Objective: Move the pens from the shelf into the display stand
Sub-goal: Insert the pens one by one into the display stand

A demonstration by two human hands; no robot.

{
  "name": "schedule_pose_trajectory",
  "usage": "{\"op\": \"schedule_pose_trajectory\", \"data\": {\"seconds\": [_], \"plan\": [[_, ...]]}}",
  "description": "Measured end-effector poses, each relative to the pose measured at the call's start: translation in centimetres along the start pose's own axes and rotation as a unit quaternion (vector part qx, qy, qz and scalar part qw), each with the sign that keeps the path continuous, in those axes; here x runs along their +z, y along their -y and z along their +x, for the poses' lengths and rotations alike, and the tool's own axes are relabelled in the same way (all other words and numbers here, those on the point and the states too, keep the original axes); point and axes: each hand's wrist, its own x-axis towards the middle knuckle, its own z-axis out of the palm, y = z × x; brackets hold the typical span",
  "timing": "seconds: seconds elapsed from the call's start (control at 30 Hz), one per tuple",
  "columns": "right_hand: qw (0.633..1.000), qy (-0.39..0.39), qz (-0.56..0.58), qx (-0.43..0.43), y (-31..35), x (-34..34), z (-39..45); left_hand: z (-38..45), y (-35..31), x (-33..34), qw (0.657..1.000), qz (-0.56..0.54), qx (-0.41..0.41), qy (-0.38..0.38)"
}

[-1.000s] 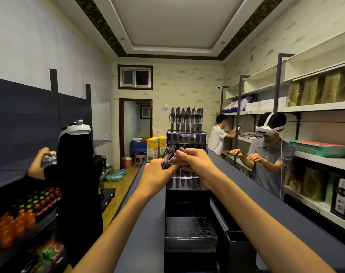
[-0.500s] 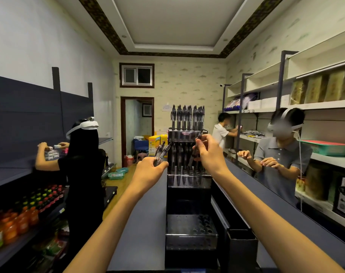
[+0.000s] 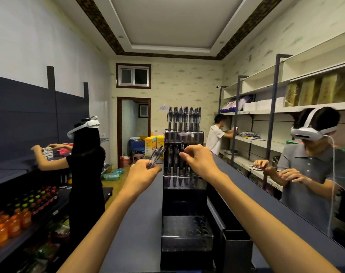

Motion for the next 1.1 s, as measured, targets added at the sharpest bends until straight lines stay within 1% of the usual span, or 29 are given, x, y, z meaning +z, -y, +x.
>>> {"op": "schedule_pose_trajectory", "data": {"seconds": [0.1, 0.2, 0.27, 0.47, 0.57, 0.6, 0.67, 0.73, 0.8, 0.87, 0.93, 1.0, 1.1], "plan": [[1.000, -0.001, -0.015, 0.024, 0.1, 0.0, 0.0, -0.3, -0.6, 0.0, 1.000, 0.003, 0.006, 0.000], [0.996, 0.056, -0.039, 0.053, 0.3, 0.0, 0.0, -0.4, -1.1, 0.0, 0.999, -0.014, -0.007, -0.030], [0.994, 0.069, -0.045, 0.066, 0.3, 0.1, 0.0, -0.4, -1.2, 0.0, 0.999, -0.021, -0.009, -0.035], [0.993, 0.051, -0.057, 0.092, 0.3, 0.4, -0.5, -0.5, -1.4, 0.4, 0.999, -0.020, -0.007, -0.025], [0.993, 0.013, -0.061, 0.104, 0.4, 0.1, -0.8, -0.5, -1.4, 0.6, 0.999, -0.038, -0.013, -0.008], [0.994, -0.005, -0.041, 0.101, 0.4, -0.1, -0.9, -0.5, -1.4, 0.6, 0.999, -0.046, -0.017, -0.001], [0.994, -0.018, 0.060, 0.090, 0.8, -0.3, -1.1, -0.4, -1.5, 0.7, 0.998, -0.061, -0.021, 0.012], [0.974, 0.015, 0.208, 0.086, 1.5, -0.5, -1.2, -0.4, -1.6, 0.9, 0.997, -0.070, -0.021, 0.024], [0.946, 0.064, 0.309, 0.075, 2.2, -0.8, -1.3, -0.3, -1.8, 0.9, 0.996, -0.083, -0.019, 0.037], [0.929, 0.110, 0.346, 0.072, 2.6, -1.1, -1.4, -0.2, -2.1, 1.1, 0.994, -0.091, -0.021, 0.051], [0.922, 0.147, 0.350, 0.073, 2.9, -1.3, -1.5, -0.3, -2.4, 1.2, 0.994, -0.088, -0.022, 0.063], [0.917, 0.164, 0.355, 0.076, 2.9, -1.4, -1.7, -0.4, -2.6, 1.2, 0.992, -0.091, -0.019, 0.081], [0.909, 0.167, 0.374, 0.083, 2.7, -1.2, -1.9, -0.6, -2.7, 1.2, 0.990, -0.094, -0.016, 0.102]]}}
